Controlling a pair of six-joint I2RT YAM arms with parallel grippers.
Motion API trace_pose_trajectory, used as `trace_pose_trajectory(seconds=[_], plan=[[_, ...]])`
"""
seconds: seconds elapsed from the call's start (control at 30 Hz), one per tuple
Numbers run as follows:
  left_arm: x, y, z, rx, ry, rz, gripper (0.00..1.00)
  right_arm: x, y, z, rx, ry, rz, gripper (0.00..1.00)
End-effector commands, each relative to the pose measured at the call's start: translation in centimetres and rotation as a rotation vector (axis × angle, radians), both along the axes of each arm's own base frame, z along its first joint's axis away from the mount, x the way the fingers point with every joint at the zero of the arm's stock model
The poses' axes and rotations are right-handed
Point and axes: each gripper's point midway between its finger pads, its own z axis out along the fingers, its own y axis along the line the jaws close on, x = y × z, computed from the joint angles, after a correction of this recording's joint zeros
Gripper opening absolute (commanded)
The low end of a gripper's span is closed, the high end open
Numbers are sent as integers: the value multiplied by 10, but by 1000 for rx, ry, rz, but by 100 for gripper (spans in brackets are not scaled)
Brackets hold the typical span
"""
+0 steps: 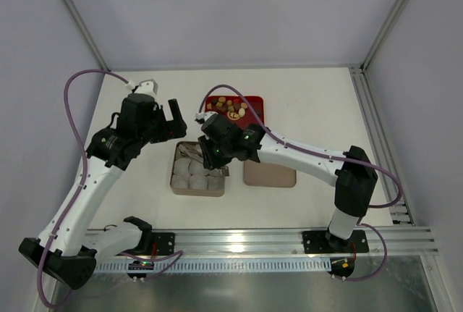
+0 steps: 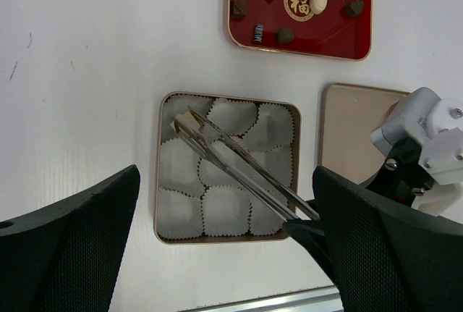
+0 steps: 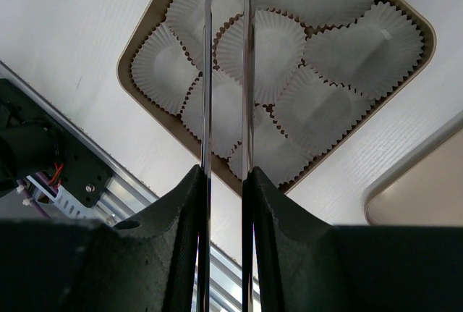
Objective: Pack the chocolate
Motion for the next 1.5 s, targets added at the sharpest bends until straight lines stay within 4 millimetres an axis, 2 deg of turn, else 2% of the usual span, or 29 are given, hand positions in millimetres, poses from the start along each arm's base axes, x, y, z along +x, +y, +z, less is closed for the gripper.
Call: trace_pose_trajectory(seconds=[0.0, 0.3, 0.47, 0.73, 0.87, 0.9, 1.03, 1.17, 1.2, 1.27, 1.3, 1.47], plan=[[-1, 5, 16, -16, -42, 26, 100, 10, 22, 20, 88, -38, -3, 31], [0, 2, 14, -26, -36, 21, 100, 17, 26, 14, 70, -53, -20, 31], [0, 2, 13, -27, -34, 20, 100, 18, 23, 14, 60, -59, -30, 40], [-2, 2, 9, -30, -28, 19, 100, 17, 20, 16, 54, -62, -29, 44], [-3, 2, 10, -29, -32, 19, 100, 14, 11, 30, 70, -86, -31, 44], [-2, 2, 10, -30, -32, 20, 100, 13, 8, 41, 89, -101, -33, 44], [-2, 1, 10, -30, -28, 19, 100, 8, -3, 66, 124, -127, -29, 44], [-1, 0, 11, -38, -34, 17, 100, 19, -26, 80, 113, -168, -70, 44], [-1, 0, 12, -39, -33, 15, 100, 32, -39, 80, 106, -170, -101, 44], [-1, 0, 12, -37, -35, 14, 100, 43, -56, 79, 112, -163, -131, 44], [-1, 0, 11, -37, -32, 12, 100, 59, -71, 78, 104, -170, -171, 44], [-1, 0, 10, -35, -29, 12, 100, 95, -114, 63, 20, -184, -268, 44]])
